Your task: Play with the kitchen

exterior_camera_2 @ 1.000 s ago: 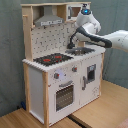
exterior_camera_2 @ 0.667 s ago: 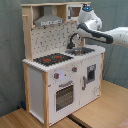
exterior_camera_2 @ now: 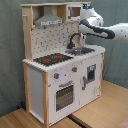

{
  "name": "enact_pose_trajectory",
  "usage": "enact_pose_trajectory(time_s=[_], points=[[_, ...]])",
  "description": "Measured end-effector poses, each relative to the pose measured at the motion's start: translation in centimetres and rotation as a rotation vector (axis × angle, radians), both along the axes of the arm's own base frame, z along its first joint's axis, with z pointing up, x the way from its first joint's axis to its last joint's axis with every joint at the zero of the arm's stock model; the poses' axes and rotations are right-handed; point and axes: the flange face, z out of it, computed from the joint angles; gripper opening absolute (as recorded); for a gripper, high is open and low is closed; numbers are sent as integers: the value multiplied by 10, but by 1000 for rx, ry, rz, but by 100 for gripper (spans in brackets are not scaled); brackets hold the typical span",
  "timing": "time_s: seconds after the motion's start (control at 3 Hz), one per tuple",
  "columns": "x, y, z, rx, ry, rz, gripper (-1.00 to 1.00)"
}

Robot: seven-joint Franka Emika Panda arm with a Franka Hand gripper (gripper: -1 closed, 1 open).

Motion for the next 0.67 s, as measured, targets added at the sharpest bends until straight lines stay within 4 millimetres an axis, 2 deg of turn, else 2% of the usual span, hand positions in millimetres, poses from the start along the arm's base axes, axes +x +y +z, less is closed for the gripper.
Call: enact_pose_trajectory(time_s=[0.33, 0.67], points=[[1, -9, -17, 20, 119, 26, 100], [17, -26, -36, 20, 189, 54, 100]])
